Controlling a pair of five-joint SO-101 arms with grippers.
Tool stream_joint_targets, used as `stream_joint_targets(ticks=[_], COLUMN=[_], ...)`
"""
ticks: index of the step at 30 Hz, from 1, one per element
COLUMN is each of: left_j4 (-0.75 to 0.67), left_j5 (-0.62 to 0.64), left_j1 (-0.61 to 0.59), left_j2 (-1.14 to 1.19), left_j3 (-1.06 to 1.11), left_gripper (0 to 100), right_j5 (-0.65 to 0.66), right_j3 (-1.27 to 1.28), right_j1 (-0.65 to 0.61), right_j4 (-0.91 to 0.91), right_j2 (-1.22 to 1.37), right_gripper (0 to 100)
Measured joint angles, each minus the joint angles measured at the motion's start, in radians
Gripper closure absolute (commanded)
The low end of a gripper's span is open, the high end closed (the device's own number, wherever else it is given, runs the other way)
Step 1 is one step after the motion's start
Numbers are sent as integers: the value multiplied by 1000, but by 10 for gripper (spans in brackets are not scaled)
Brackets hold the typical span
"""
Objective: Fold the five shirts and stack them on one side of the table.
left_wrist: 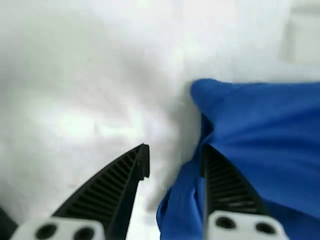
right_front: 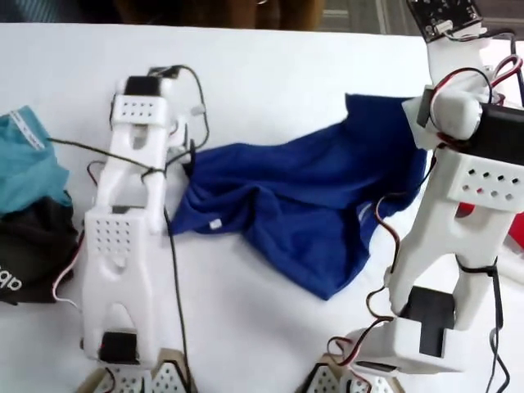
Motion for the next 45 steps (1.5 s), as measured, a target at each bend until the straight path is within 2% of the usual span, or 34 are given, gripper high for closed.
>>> stream_joint_targets(ticks=[7,14,22,30,33,37,45], left_j4=[-29,-3,3,8,8,8,8], left_j5=[29,29,31,54,60,51,15], left_j1=[32,71,180,203,184,161,163], left_j2=[103,209,264,269,209,8,-456], left_j3=[-29,-183,-269,-298,-296,-273,-49], left_gripper=[811,817,977,976,976,976,975], right_j5=[0,0,0,0,0,0,0], right_j3=[0,0,0,0,0,0,0], right_j1=[0,-2,-2,-2,-2,-2,-2], right_j4=[0,0,0,0,0,0,0], right_j2=[0,0,0,0,0,0,0], right_gripper=[980,980,980,980,980,980,980])
